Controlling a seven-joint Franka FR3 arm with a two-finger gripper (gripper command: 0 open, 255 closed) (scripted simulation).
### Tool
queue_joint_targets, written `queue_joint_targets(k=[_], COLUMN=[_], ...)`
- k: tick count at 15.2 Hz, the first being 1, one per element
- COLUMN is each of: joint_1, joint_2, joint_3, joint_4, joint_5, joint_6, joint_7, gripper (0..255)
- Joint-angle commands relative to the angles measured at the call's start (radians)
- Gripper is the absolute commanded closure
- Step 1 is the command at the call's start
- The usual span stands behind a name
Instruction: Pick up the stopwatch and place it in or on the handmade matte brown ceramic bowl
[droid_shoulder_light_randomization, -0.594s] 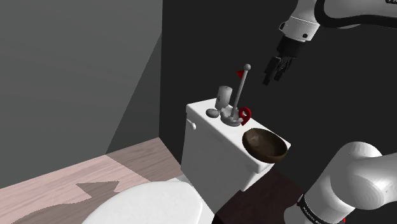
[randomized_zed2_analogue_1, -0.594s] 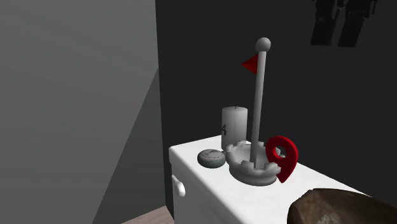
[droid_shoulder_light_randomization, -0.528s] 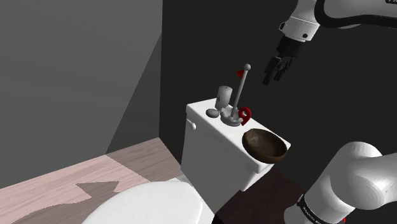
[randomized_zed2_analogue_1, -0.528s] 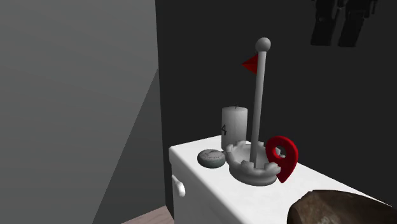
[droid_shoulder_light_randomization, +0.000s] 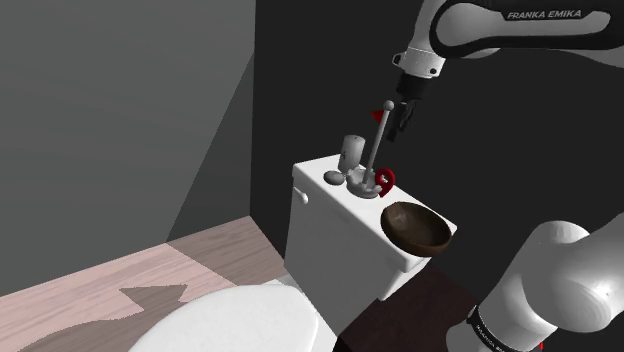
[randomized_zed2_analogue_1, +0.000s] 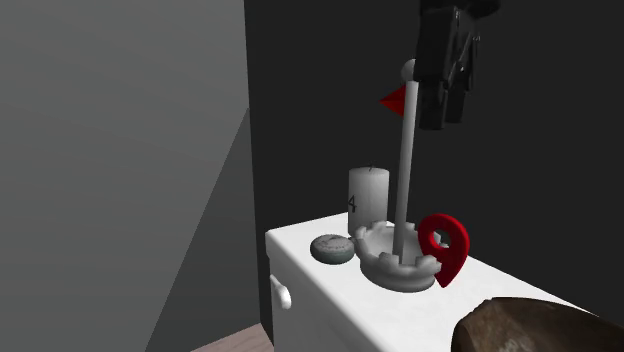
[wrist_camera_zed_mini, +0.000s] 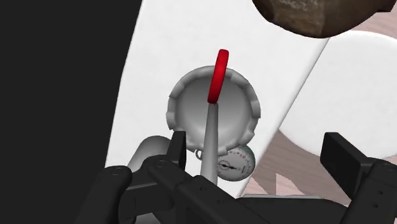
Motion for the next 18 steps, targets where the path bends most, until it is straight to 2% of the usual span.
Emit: queue_joint_targets(k=[1,9,17,18], joint_1=[0.021,0.078,0.106,0.106], joint_2=[0.09,0.422,0.728,0.735], joint_3=[-0.021,-0.045,-0.003,-0.001], joint_4=[0.04,0.222,0.423,0.428], joint_5=[0.003,0.032,0.038,0.038], joint_6=[0.023,0.061,0.057,0.057], joint_7=[-0.085,-0.383,-0.634,-0.639], gripper=[0,0,0,0])
